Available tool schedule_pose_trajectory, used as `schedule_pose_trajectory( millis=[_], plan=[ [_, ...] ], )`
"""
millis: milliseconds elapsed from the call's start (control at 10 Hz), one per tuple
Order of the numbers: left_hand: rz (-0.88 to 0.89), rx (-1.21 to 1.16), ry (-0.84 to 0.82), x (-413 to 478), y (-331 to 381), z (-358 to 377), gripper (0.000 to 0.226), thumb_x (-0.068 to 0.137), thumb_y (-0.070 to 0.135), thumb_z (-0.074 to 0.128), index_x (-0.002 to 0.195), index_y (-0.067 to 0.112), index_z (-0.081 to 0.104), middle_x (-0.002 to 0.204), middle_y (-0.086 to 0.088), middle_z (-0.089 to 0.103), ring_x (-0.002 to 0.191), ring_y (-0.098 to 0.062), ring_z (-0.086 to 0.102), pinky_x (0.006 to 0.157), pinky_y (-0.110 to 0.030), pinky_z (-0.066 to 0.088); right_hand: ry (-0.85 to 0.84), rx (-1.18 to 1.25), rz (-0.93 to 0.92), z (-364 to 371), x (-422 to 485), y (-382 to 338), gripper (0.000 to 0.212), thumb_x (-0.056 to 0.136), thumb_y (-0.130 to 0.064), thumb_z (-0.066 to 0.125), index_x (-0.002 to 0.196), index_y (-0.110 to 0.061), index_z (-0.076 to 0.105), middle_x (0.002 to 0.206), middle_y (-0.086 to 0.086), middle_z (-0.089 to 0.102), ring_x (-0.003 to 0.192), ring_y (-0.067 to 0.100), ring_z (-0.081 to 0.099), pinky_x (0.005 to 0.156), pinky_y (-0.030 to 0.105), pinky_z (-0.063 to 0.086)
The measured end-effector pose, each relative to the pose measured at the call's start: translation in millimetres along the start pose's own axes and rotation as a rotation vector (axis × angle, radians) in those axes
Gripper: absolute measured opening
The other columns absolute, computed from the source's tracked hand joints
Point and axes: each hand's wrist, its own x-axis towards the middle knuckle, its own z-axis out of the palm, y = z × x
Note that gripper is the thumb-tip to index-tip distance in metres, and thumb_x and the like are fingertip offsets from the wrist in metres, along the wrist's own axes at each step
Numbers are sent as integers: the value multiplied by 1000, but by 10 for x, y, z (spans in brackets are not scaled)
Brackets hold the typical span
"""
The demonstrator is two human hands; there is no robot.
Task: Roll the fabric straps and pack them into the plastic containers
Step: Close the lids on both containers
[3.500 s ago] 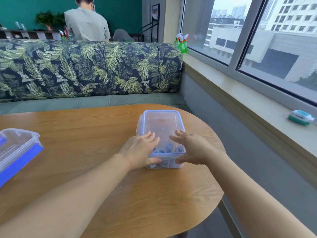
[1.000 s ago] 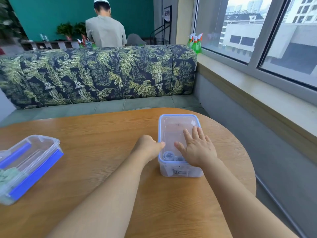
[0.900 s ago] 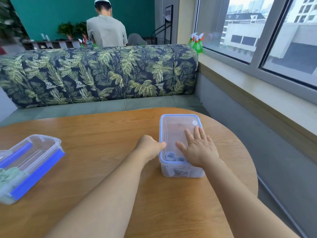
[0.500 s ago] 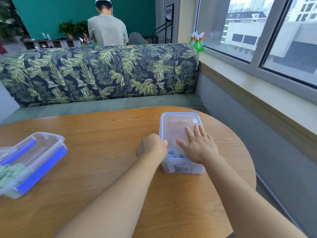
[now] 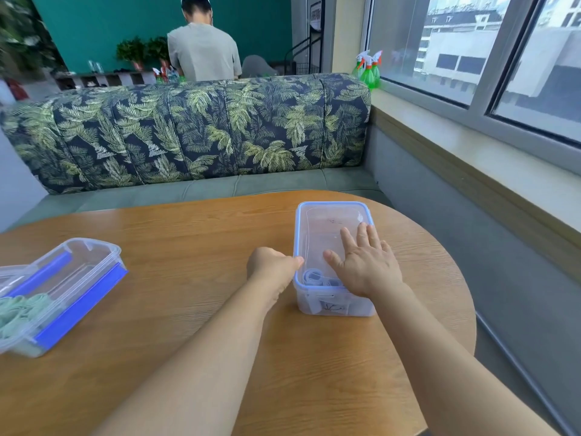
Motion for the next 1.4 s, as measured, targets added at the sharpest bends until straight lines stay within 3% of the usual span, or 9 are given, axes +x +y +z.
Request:
schedule_pose_trajectory(
  millis=[100, 200, 300, 400, 600, 800, 900, 1000, 1400],
  plan=[
    [24, 10, -3, 17, -32, 13, 20, 77, 26, 77, 82, 8, 69, 88, -5, 70, 85, -26, 66, 77, -30, 52, 0, -8, 2, 7, 6, 3, 72, 97, -62, 10, 156, -22, -2, 162, 14, -12, 149, 25, -15, 121, 44, 3],
    [120, 165, 2, -56, 2, -11, 25, 83, 28, 70, 64, 15, 60, 68, -1, 60, 68, -23, 56, 73, -32, 50, -7, -3, 2, -2, 5, 19, 73, 97, -64, 10, 156, -23, -2, 162, 13, -12, 149, 24, -15, 121, 43, 3],
    [190, 309, -27, -121, 3, -47, 46, 89, 30, 62, 51, 17, 41, 50, 2, 40, 49, -19, 37, 51, -27, 33, -18, -6, 2, -9, -6, 25, 73, 96, -64, 10, 156, -24, -3, 162, 12, -12, 149, 23, -15, 121, 43, 3],
    [246, 391, -53, -144, -54, -118, 45, 93, 31, 55, 56, 18, 33, 55, 2, 33, 51, -18, 30, 49, -28, 23, -48, -32, 11, -45, 10, 3, 73, 96, -64, 10, 156, -24, -4, 162, 13, -13, 149, 24, -15, 120, 46, 0],
    [322, 303, -96, -226, -18, -510, 18, 97, 24, 47, 79, 20, 49, 78, 0, 47, 70, -20, 39, 55, -26, 31, -90, -96, 64, -285, 7, -133, 72, 98, -59, 19, 156, -19, 5, 162, 14, -9, 149, 26, -13, 119, 51, -1],
    [295, 106, -60, -326, 90, -1147, 28, 94, 16, 49, 68, 23, 56, 73, 1, 63, 72, -22, 55, 74, -29, 49, 1, 37, -45, -604, -206, -708, 58, 100, -51, 28, 141, -10, 39, 154, 15, 31, 148, 28, 9, 114, 47, 17],
    [261, 51, -29, -397, 10, -1513, 27, 93, 15, 50, 68, 20, 60, 73, 3, 66, 86, -26, 67, 84, -36, 54, 13, 103, -119, -694, -338, -1150, 53, 100, -48, 32, 136, -9, 44, 142, 12, 47, 143, 28, 21, 106, 42, 29],
    [253, 14, -5, -422, -168, -1911, 26, 92, 15, 51, 68, 20, 62, 76, 2, 67, 99, -27, 69, 86, -40, 54, -4, 138, -170, -667, -453, -1598, 56, 100, -47, 37, 142, -10, 38, 147, 13, 43, 147, 27, 17, 111, 42, 26],
    [168, -68, 210, -261, -1134, -3580, 28, 90, 12, 55, 64, 19, 63, 74, -4, 68, 78, -20, 58, 83, -36, 52, -110, 147, -282, -207, -678, -3001, 57, 98, -46, 45, 143, -12, 38, 144, 10, 48, 132, 29, 43, 106, 41, 37]
  ],
)
